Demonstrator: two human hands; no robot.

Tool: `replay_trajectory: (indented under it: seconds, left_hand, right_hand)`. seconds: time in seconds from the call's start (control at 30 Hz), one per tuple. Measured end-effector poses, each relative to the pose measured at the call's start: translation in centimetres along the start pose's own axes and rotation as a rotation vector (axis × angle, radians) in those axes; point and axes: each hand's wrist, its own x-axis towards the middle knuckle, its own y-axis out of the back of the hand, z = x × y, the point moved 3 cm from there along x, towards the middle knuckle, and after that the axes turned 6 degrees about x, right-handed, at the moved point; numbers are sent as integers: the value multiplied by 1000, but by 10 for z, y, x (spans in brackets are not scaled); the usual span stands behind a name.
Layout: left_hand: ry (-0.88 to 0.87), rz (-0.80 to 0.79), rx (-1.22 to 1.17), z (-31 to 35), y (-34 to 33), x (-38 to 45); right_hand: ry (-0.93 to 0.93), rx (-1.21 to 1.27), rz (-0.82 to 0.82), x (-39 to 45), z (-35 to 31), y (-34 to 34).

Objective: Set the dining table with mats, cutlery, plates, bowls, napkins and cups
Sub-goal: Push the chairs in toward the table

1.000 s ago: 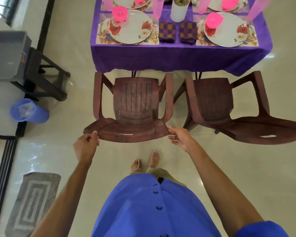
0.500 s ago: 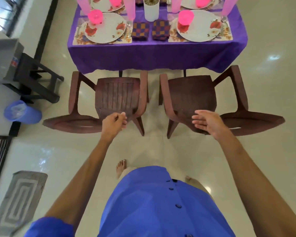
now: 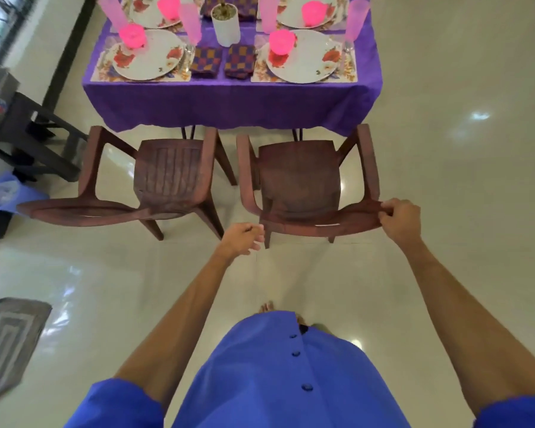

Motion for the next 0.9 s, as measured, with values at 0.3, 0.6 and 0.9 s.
replay_trajectory:
  seconds: [0.3,0.6,0.9]
  left_hand:
    - [236,33,-370,8,-30,13]
    - [289,232,-253,21,3,25]
    - [394,133,-174,23,18,33]
  right_hand:
    - [-191,366,-90,26,28,35]
    - [-487,732,-395,35,2,35]
    - [-547,684,-454,39,-8,16]
